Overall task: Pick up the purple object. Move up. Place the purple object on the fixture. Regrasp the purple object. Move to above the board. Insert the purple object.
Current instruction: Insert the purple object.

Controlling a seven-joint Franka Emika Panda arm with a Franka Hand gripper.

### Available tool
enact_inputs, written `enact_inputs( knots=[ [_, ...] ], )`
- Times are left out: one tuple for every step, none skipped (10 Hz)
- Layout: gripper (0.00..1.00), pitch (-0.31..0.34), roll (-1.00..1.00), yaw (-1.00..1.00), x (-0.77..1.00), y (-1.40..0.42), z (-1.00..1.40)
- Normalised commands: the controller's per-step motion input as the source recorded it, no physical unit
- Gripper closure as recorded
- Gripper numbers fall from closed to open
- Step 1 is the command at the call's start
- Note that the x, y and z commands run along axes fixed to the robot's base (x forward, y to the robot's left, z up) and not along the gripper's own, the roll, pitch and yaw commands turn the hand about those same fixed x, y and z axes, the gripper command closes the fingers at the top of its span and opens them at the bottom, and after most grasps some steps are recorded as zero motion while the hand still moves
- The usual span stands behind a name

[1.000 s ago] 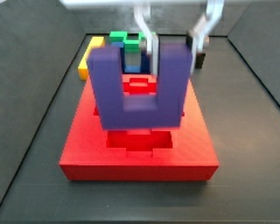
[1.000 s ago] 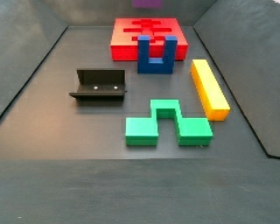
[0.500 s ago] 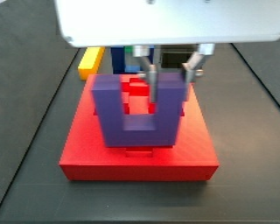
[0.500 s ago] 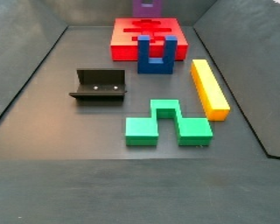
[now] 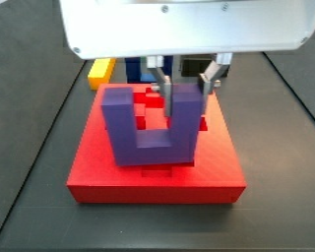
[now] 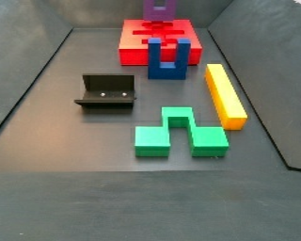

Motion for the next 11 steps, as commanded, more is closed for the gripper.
enact_inputs(
  knots=[
    [1.0,0.059,0.24,0.0,0.45,0.0,0.0],
    [1.0,0.054,0.37,-0.07,0.31,-0.02,0.0],
    [1.0,0.059,0.33,-0.07,0.11,-0.06,0.0],
    [1.0,0.041,0.29,-0.01,0.0,0.0,-0.03],
    [1.0,0.01,0.24,0.0,0.0,0.0,-0.11],
    [1.0,0.0,0.22,0.0,-0.05,0.0,-0.17],
    [1.0,0.0,0.16,0.0,-0.05,0.0,-0.2],
    [1.0,0.0,0.08,0.0,-0.12,0.0,-0.2],
    [1.0,0.0,0.01,0.0,-0.11,0.0,-0.13],
    [1.0,0.0,0.0,0.0,0.0,-0.08,0.0],
    [1.0,0.0,0.0,0.0,0.07,-0.17,0.0]
  ],
)
